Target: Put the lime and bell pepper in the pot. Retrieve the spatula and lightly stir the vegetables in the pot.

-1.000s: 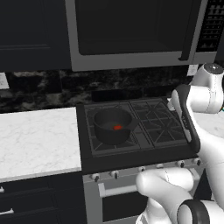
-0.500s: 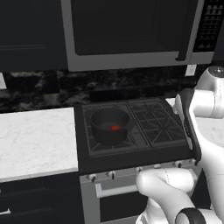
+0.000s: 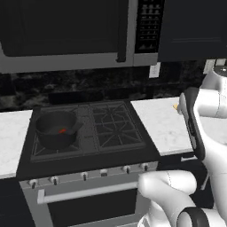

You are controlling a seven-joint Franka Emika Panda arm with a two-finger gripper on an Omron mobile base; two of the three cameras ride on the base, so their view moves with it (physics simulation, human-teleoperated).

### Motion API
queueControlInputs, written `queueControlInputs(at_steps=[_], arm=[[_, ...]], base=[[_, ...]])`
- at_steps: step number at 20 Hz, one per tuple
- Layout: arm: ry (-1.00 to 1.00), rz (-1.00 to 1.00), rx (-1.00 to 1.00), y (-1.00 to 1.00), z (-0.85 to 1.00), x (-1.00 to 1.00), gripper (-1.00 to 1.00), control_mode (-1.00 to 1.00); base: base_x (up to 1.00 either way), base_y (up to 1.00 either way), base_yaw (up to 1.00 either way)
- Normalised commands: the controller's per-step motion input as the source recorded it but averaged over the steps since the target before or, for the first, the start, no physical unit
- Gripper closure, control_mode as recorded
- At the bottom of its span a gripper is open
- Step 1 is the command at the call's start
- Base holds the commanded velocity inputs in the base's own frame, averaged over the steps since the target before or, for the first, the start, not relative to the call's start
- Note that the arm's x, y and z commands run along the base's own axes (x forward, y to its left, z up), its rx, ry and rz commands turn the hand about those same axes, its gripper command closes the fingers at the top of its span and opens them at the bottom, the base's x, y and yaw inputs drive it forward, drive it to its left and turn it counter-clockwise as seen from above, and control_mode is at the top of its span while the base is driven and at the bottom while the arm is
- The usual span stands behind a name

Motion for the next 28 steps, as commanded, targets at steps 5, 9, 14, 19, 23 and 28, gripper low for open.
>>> queueControlInputs(at_steps=[5, 9, 14, 19, 23, 28], arm=[[0.00, 0.00, 0.00, 0.00, 0.00, 0.00, -1.00, 1.00], [0.00, 0.00, 0.00, 0.00, 0.00, 0.00, -1.00, 1.00], [0.00, 0.00, 0.00, 0.00, 0.00, 0.00, -1.00, 1.00], [0.02, 0.03, 0.01, -0.18, -0.08, 0.02, -1.00, -1.00], [0.14, 0.07, 0.00, -0.42, -0.45, 0.24, -1.00, -1.00], [0.10, 0.11, 0.00, -0.31, -0.58, 0.47, -1.00, -1.00]], base=[[0.01, -0.79, 0.00], [0.44, -0.05, 0.02], [0.83, 0.00, 0.05], [0.19, -0.12, 0.03], [0.00, 0.00, 0.00], [0.00, 0.00, 0.00]])
